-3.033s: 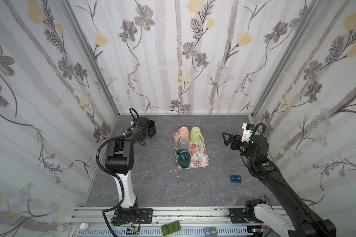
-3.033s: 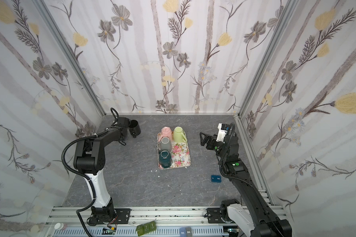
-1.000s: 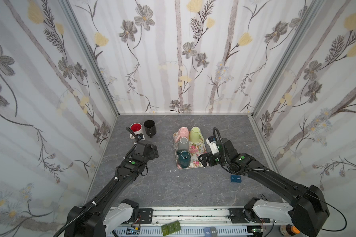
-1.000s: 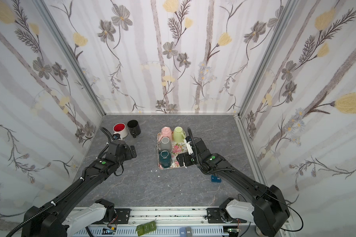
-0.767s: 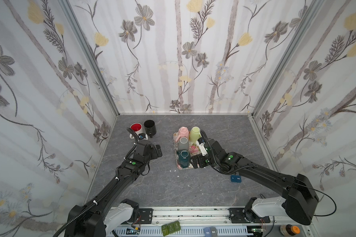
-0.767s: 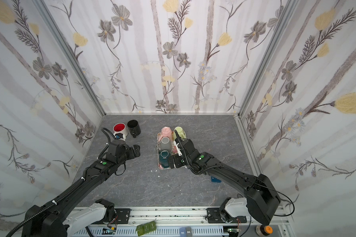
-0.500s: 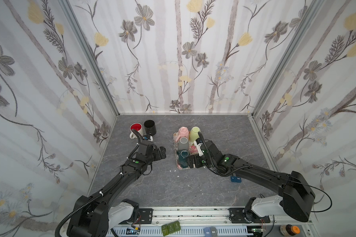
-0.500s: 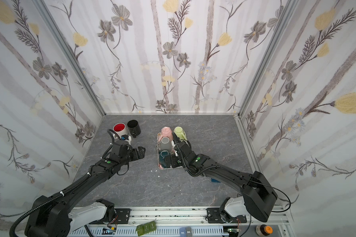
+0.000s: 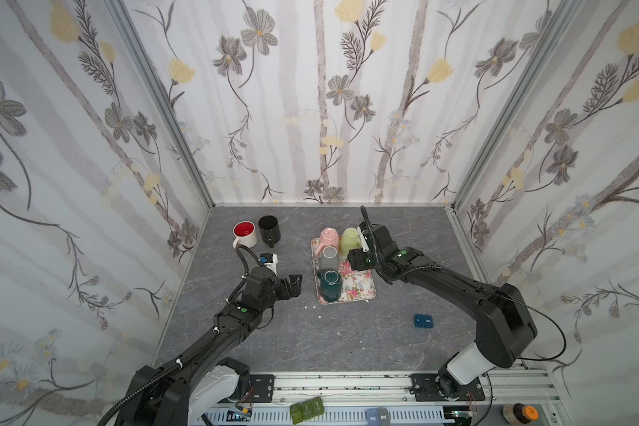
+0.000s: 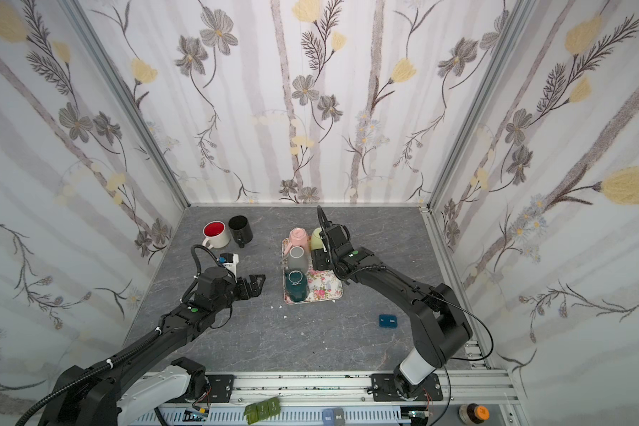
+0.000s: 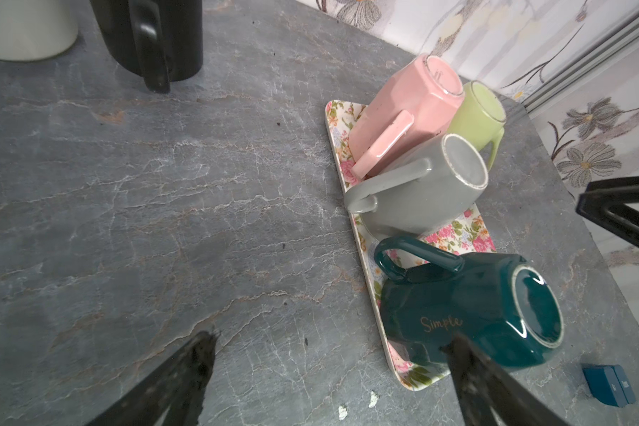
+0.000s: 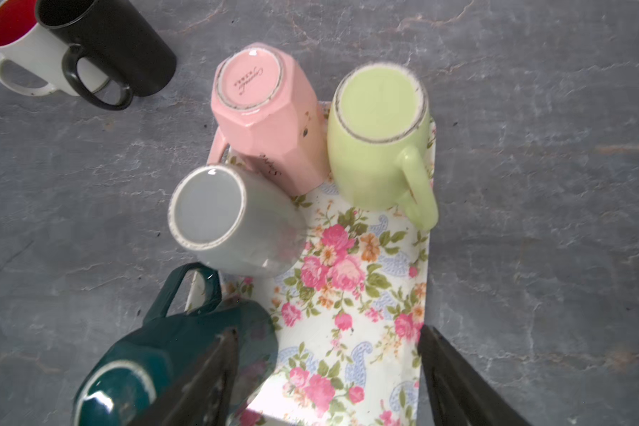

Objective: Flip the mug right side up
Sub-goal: 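Lower the right gripper toward the light-green mug on the tray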

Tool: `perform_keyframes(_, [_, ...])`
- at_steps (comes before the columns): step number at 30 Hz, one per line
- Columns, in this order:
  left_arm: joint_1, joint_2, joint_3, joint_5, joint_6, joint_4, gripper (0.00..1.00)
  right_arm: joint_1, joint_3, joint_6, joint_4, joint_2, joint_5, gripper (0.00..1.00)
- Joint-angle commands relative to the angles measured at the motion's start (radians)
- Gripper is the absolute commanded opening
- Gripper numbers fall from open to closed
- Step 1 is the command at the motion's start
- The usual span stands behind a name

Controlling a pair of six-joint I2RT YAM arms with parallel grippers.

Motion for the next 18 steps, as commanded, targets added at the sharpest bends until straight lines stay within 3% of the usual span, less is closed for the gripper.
perform_keyframes(1, [-0.005,-0.021,-0.016,-0.023,0.007,0.069,1.00,0.006,0.053,-0.172,-0.039,0.052,0.130,0.66])
perform_keyframes(6, [-0.011,-0.032,-0.019,-0.024,0.005,0.066,1.00,-0.017,0.078,-0.245,0.000,0.110,0.186,0.67])
perform_keyframes(11, [-0.017,-0.045,-0.021,-0.021,0.003,0.067,1.00,-0.055,0.096,-0.277,0.042,0.159,0.119,0.64])
perform_keyframes(14, [-0.021,-0.056,-0.022,-0.016,0.008,0.071,1.00,-0.067,0.103,-0.295,0.064,0.180,0.073,0.54])
perform_keyframes(18, [-0.022,-0.064,-0.031,-0.032,0.027,0.081,1.00,-0.070,0.106,-0.320,0.087,0.197,0.038,0.54])
